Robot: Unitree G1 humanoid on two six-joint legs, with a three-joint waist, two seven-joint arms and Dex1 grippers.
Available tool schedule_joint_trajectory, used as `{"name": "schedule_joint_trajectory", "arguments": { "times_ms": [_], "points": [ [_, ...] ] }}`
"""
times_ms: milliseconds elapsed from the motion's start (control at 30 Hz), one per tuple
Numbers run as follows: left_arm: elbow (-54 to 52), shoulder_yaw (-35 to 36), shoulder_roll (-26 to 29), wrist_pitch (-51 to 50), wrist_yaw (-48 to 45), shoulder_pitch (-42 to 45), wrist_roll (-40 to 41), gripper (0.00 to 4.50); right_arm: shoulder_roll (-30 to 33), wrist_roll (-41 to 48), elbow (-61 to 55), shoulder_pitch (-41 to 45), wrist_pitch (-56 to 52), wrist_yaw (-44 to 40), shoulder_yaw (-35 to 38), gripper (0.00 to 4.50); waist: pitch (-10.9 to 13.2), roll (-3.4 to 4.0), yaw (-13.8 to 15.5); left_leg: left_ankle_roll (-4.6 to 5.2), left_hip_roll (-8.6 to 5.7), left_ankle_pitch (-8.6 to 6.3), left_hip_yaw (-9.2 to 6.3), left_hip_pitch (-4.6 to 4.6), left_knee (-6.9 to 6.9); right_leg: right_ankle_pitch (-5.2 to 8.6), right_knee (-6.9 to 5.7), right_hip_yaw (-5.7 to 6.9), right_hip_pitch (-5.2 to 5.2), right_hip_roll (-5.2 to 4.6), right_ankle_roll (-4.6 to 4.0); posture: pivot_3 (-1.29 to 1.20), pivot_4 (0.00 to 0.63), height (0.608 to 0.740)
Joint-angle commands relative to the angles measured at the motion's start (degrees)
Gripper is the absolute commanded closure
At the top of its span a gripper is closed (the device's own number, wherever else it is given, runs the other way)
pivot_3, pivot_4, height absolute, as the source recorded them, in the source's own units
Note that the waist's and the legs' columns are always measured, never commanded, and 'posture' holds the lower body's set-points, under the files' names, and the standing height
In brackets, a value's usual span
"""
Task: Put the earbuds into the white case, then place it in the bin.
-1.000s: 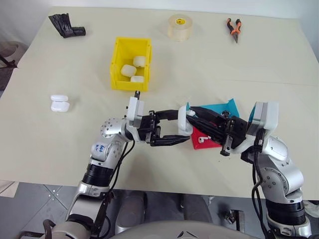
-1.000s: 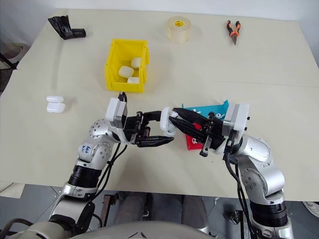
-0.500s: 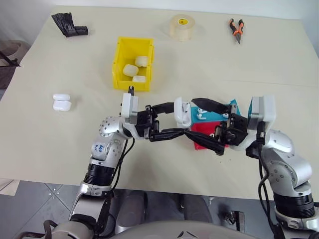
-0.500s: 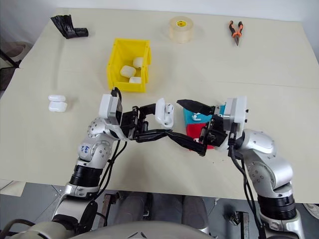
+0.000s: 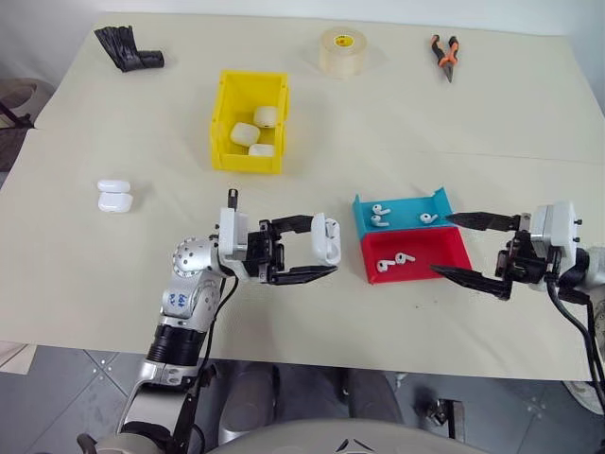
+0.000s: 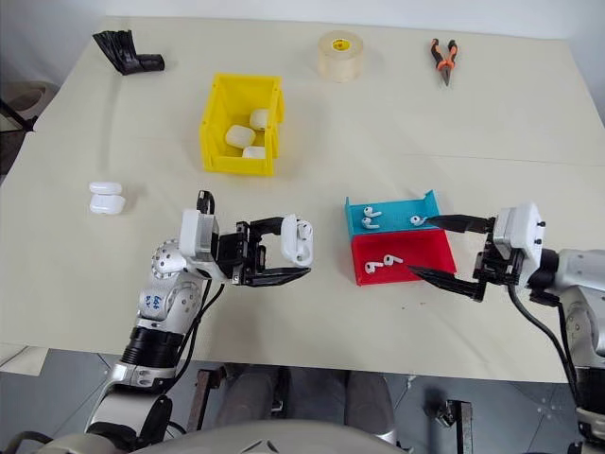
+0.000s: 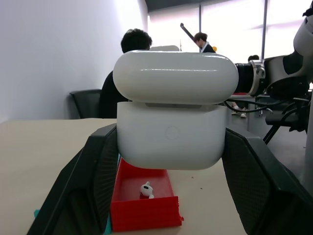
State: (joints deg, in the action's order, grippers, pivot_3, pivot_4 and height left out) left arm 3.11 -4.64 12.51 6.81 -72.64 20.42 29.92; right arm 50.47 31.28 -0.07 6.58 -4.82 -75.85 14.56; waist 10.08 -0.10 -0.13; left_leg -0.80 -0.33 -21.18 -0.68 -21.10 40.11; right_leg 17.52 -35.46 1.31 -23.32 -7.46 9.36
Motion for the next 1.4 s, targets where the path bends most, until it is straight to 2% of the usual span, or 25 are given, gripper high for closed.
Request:
{"name": "schedule_joint_trajectory", "arguments": {
  "times_ms": [33, 100, 267, 467, 600, 967, 1400],
  "points": [
    [-0.63, -0.98, -0.85, 1.93, 0.37, -0.6, -0.59, 1.72, 2.6, -1.99, 0.75, 6.71, -2.52, 0.41, -1.97, 0.04, 0.0, 0.01, -0.19, 0.0, 0.02, 0.0, 0.03, 0.03, 0.0, 0.0, -0.01, -0.02, 0.0, 0.0, 0.0, 0.0, 0.15, 0.74],
    [-1.1, -1.28, -0.93, 1.99, 0.59, -0.87, -0.61, 1.72, 4.46, -3.69, 1.44, 11.69, -9.24, 1.82, -5.37, 0.04, 0.0, 0.02, -0.18, -0.03, 0.05, 0.02, 0.01, 0.04, 0.0, 0.0, -0.01, 0.02, 0.0, 0.0, 0.0, 0.0, 0.15, 0.74],
    [-2.41, -1.48, -0.84, 1.32, 1.35, -1.56, -0.11, 1.72, 7.26, -11.61, 7.08, 27.77, -16.87, -1.87, -16.71, 0.04, 0.0, 0.03, -0.03, -0.03, 0.0, 0.02, -0.11, -0.02, 0.03, -0.01, 0.01, 0.0, -0.04, -0.06, 0.01, 0.0, 0.15, 0.74],
    [-3.05, -1.91, -0.87, 1.28, 2.12, -2.23, -0.32, 1.72, 4.44, -23.87, 18.26, 43.9, -15.96, -6.54, -29.67, 0.04, 0.0, 0.03, 0.02, -0.03, -0.03, 0.02, -0.15, -0.16, -0.01, -0.01, 0.13, 0.12, -0.05, -0.08, 0.0, 0.0, 0.15, 0.74],
    [-3.18, -2.24, -0.98, 1.1, 3.07, -2.23, -0.77, 1.72, -0.07, -29.3, 25.57, 51.44, -13.77, -7.4, -34.33, 0.04, 0.01, 0.04, -0.17, -0.04, -0.02, 0.02, -0.1, -0.17, -0.05, -0.01, 0.13, 0.12, -0.11, -0.07, 0.0, 0.0, 0.15, 0.74],
    [-3.62, -2.63, -0.05, 0.29, 4.43, -2.47, -0.69, 1.72, -9.14, -37.45, 35.52, 55.85, -6.3, -7.18, -38.75, 0.04, 0.01, 0.04, -0.24, -0.05, -0.02, 0.02, -0.12, -0.19, -0.02, -0.01, 0.08, 0.16, -0.12, -0.08, 0.0, 0.0, 0.15, 0.74],
    [-5.52, -2.45, 0.48, -0.28, 6.16, -3.13, -0.57, 1.72, -11.46, -40.92, 41.52, 57.54, -3.72, -6.88, -37.49, 0.04, 0.01, 0.05, -1.34, -0.07, -0.01, 0.04, -0.15, -0.18, -0.02, -0.01, 0.04, 0.19, -0.12, -0.08, 0.0, 0.0, 0.15, 0.74]
  ]
}}
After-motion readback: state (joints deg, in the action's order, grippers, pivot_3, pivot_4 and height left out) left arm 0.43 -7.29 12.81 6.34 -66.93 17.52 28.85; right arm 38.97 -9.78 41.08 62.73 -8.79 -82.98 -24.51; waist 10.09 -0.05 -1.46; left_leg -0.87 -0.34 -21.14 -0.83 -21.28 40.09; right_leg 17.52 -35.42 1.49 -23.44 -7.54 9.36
